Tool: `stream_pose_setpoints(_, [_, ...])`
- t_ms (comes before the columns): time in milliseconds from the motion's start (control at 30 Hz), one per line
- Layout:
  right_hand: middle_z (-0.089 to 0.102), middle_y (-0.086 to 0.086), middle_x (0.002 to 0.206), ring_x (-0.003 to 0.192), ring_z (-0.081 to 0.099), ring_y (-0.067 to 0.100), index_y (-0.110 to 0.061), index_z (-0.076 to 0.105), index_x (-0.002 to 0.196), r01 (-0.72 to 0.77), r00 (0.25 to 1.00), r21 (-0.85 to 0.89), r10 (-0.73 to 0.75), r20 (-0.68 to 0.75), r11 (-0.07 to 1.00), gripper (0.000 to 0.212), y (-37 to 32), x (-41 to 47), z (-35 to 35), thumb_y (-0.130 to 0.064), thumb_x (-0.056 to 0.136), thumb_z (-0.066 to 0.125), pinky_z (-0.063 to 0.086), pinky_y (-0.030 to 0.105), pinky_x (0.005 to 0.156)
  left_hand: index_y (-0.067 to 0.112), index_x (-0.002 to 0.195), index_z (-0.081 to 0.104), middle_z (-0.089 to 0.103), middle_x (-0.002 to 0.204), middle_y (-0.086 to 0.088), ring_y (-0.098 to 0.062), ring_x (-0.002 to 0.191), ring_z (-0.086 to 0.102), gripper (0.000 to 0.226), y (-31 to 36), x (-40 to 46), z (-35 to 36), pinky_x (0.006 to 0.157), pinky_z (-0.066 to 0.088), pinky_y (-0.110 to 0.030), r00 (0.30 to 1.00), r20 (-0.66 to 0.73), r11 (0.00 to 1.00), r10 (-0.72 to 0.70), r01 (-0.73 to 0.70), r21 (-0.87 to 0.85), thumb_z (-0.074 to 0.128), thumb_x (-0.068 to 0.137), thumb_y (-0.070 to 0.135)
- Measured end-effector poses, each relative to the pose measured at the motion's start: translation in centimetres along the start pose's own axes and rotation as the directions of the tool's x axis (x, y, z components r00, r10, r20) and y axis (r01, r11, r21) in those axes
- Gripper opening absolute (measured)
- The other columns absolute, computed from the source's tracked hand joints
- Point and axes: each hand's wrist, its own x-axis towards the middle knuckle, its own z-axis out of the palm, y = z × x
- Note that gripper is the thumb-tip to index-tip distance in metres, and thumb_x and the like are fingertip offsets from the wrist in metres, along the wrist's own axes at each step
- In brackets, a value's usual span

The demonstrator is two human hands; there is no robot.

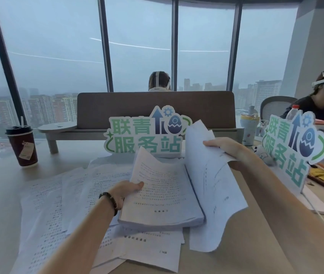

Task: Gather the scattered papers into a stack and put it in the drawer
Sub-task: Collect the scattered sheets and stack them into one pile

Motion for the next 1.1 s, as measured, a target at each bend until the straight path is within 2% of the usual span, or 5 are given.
stream_pose_setpoints(467, [0.069, 0.013, 0.089, 0.074, 0.065, 0.027, -0.007, 0.063, 0.113, 0.040, 0.997, 0.166, -0.050, 0.054, 0.985, 0.032, -3.3, -1.9, 1.2, -0.033, 0.095, 0.061, 0.057, 0.035, 0.069, 0.000, 0.126, 0.059, 0.071, 0.109, -0.021, -0.035, 0.094, 0.069, 0.054, 0.3, 0.2, -0.8, 0.084, 0.058, -0.046, 0.995, 0.004, 0.993, 0.096, -0.095, -0.074, 0.074, 0.085, 0.033])
stream_pose_setpoints(667, [0.072, 0.011, 0.086, 0.068, 0.071, 0.019, 0.007, 0.067, 0.102, -0.079, 0.996, -0.157, 0.073, -0.042, 0.984, 0.027, 3.8, 0.7, 0.5, -0.015, 0.087, 0.070, 0.059, 0.029, 0.072, 0.016, 0.133, 0.053, 0.068, 0.115, -0.008, -0.021, 0.095, 0.066, 0.052, 1.3, 0.0, 0.0, 0.088, 0.054, -0.035, 0.969, 0.074, 0.963, 0.235, -0.222, -0.152, 0.048, 0.094, 0.049])
stream_pose_setpoints(800, [0.073, 0.015, 0.106, 0.083, 0.071, 0.022, 0.007, 0.066, 0.118, -0.161, 0.984, -0.229, 0.138, -0.112, 0.960, 0.042, 8.9, 3.2, 0.0, -0.015, 0.084, 0.077, 0.058, 0.031, 0.075, 0.025, 0.111, 0.062, 0.078, 0.089, 0.010, -0.004, 0.078, 0.074, 0.053, 1.5, -0.5, 0.2, 0.063, 0.057, -0.017, 0.965, 0.128, 0.969, 0.230, -0.214, -0.126, 0.055, 0.078, 0.066])
stream_pose_setpoints(967, [0.047, 0.011, 0.147, 0.134, 0.046, 0.028, -0.002, 0.045, 0.143, -0.267, 0.950, -0.129, 0.238, -0.202, 0.955, 0.057, 9.9, 2.6, 2.6, -0.034, 0.098, 0.060, 0.032, 0.035, 0.112, 0.004, 0.125, 0.062, 0.074, 0.105, -0.016, -0.030, 0.083, 0.072, 0.036, 0.5, -0.3, 0.2, 0.072, 0.062, -0.038, 0.989, 0.096, 0.994, 0.109, -0.107, -0.022, 0.062, 0.094, 0.022])
stream_pose_setpoints(1100, [0.064, 0.015, 0.121, 0.100, 0.059, 0.026, -0.002, 0.060, 0.125, -0.225, 0.944, -0.029, 0.210, -0.253, 0.974, 0.039, 10.9, 3.5, 3.2, -0.024, 0.094, 0.067, 0.046, 0.034, 0.088, 0.004, 0.119, 0.064, 0.071, 0.114, -0.021, -0.041, 0.105, 0.067, 0.044, 0.4, -0.8, 0.3, 0.093, 0.054, -0.052, 0.988, 0.102, 0.990, 0.116, -0.107, -0.089, 0.074, 0.078, 0.016])
